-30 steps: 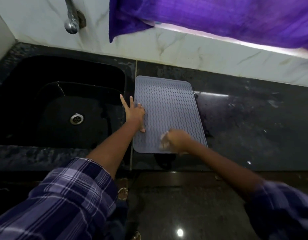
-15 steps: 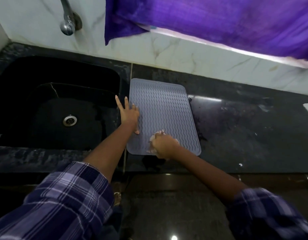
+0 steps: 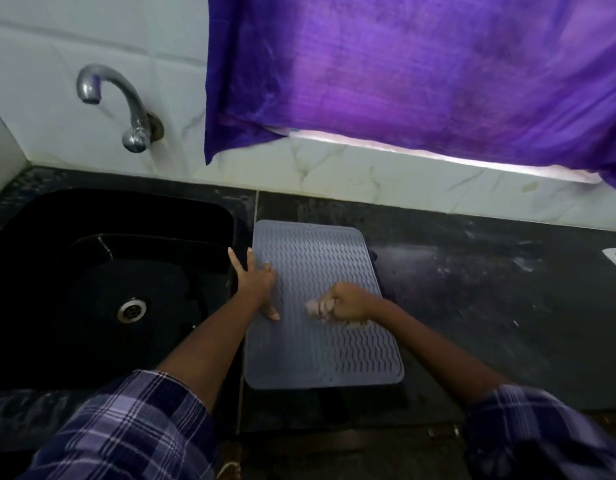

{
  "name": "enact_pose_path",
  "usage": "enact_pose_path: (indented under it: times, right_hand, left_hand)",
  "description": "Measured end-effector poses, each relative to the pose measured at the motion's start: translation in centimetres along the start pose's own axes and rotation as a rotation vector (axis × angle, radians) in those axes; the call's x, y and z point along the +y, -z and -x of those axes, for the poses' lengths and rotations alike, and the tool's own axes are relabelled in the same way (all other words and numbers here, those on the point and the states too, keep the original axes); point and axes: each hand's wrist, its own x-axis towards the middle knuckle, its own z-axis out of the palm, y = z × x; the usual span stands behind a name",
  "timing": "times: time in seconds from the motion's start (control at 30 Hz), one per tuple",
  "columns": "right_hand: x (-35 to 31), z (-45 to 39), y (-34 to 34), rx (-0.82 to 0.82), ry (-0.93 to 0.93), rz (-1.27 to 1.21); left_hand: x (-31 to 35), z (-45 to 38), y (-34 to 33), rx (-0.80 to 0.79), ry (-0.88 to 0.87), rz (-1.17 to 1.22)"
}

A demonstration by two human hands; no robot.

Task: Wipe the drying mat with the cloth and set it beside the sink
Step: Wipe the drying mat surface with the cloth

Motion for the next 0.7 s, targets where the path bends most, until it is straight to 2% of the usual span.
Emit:
enact_pose_path:
  times: [0.07, 0.17, 0.33, 0.4, 0.5, 0.6, 0.7]
  right_hand:
    - [1.4, -3.3, 2.9, 0.15, -0.081, 0.045]
    - [3.0, -8.8, 6.2, 0.247, -0.149, 0.179]
    - [4.1, -18.8, 8.0, 0.464, -0.142, 0.431]
    - [3.7, -21.4, 6.1, 0.438, -0.142, 0.536]
    - [3.6, -22.4, 3.6, 0.427, -0.123, 0.564]
    - [4.3, -19.1, 1.7, 0.406, -0.107, 0.472]
    - [4.6, -13.3, -0.6, 0.261, -0.021, 0.364]
  left_hand:
    - [0.5, -2.4, 1.1, 0.013, -0.017, -0.024]
    - [1.4, -6.7, 2.9, 0.049, -0.037, -0.033]
    - [2.8, -12.9, 5.4, 0.019, -0.063, -0.16]
    - [3.3, -13.7, 6.1, -0.027, -0.065, -0.24]
    - [2.8, -14.2, 6.5, -0.04, -0.067, -0.194]
    - [1.6, -13.5, 6.5, -0.052, -0.104, -0.122]
    - [1.2, -13.3, 6.5, -0.037, -0.118, -0.096]
